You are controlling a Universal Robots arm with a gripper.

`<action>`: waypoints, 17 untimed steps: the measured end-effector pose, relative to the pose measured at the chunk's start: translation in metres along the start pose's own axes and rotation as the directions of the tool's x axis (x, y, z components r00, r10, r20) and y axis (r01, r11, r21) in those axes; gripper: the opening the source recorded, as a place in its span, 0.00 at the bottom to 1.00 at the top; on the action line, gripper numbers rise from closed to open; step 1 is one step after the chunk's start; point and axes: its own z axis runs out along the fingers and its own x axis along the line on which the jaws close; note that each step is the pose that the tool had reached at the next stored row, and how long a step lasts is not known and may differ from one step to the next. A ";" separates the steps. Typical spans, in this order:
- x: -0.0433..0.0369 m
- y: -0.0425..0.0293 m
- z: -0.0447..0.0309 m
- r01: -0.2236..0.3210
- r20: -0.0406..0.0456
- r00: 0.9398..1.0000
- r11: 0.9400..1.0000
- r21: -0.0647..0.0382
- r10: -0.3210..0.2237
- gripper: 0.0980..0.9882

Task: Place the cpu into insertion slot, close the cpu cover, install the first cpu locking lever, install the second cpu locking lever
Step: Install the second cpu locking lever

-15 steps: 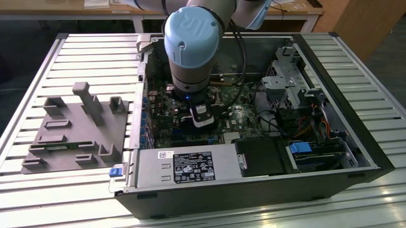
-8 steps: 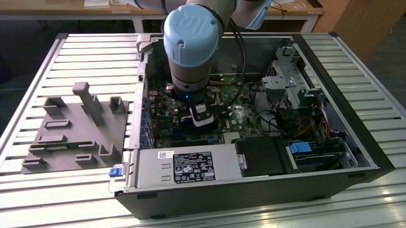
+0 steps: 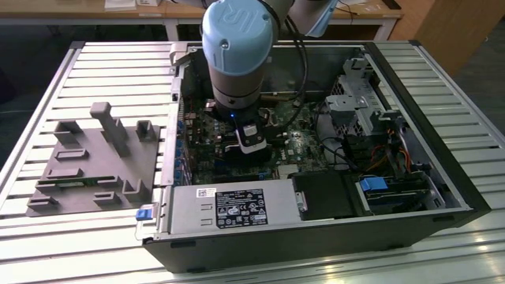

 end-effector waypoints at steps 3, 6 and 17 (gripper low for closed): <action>0.0015 -0.0010 0.0014 0.000 -0.002 1.000 1.000 -0.009 0.000 0.01; 0.0044 -0.0021 0.0035 0.000 -0.002 1.000 1.000 -0.009 0.000 0.01; 0.0082 0.0039 0.0105 0.001 0.006 1.000 1.000 0.016 -0.001 0.01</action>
